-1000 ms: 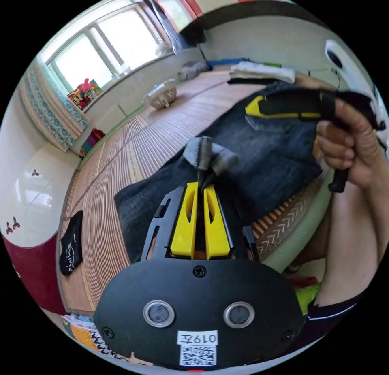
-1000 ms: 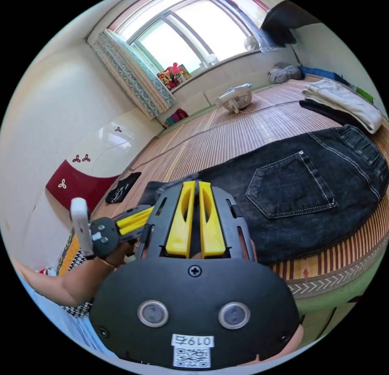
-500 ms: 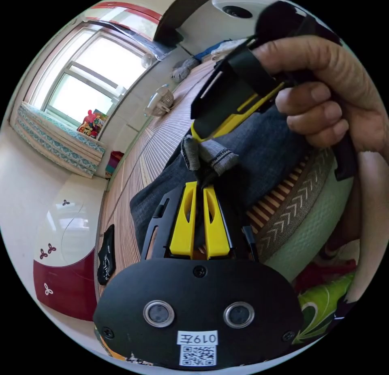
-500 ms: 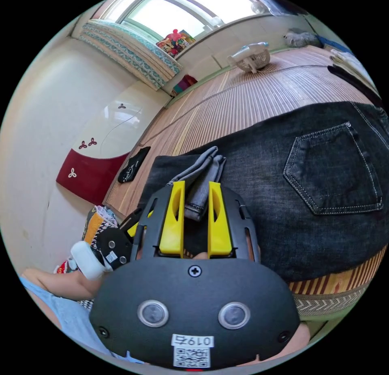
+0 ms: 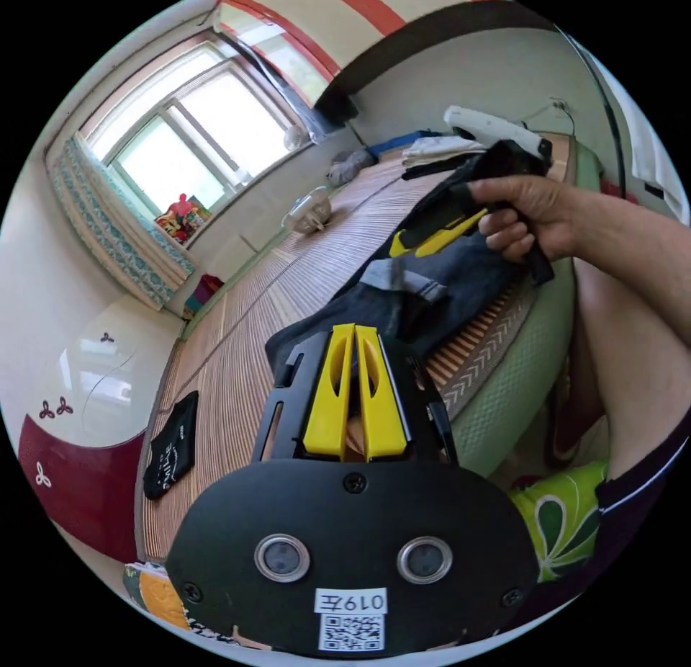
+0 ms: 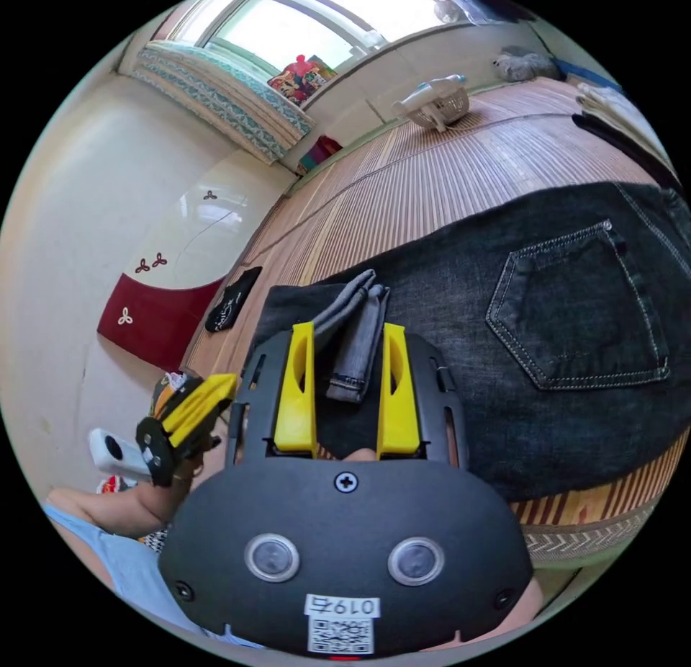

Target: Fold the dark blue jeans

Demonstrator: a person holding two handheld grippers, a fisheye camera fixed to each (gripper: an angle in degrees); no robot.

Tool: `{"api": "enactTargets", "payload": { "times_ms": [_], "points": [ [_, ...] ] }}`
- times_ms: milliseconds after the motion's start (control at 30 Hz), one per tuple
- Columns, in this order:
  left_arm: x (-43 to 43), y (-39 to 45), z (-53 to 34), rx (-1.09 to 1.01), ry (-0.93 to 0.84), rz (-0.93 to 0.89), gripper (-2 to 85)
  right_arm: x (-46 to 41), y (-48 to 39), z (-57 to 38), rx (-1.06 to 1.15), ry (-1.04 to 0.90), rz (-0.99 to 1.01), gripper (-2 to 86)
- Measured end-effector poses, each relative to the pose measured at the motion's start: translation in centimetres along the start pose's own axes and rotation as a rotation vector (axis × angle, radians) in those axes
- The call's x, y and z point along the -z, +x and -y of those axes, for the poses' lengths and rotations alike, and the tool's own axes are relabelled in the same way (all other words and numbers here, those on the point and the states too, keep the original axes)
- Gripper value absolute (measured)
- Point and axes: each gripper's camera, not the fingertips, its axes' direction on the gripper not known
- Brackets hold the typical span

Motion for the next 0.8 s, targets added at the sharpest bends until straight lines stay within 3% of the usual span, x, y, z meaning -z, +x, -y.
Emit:
{"api": "enactTargets", "payload": {
  "times_ms": [167,433,633,800],
  "points": [
    [-1.7,-3.9,-2.6,-0.099,-0.105,-0.019,7.3,-2.7,1.0,0.5,-0.054,-0.1,0.001,13.8],
    [-4.3,-8.6,-5.0,-0.007,-0.065,-0.236,6.8,-4.4,-0.1,0.2,-0.035,-0.127,-0.056,11.7],
    [-5.7,-11.1,-7.6,0.078,-0.075,-0.358,6.3,-3.5,1.2,-0.1,-0.059,-0.086,0.032,8.8],
    [-4.6,-10.7,-10.1,0.087,-0.077,-0.162,7.7,-2.3,-1.0,-0.3,-0.003,-0.018,0.008,6.8]
  ]
}}
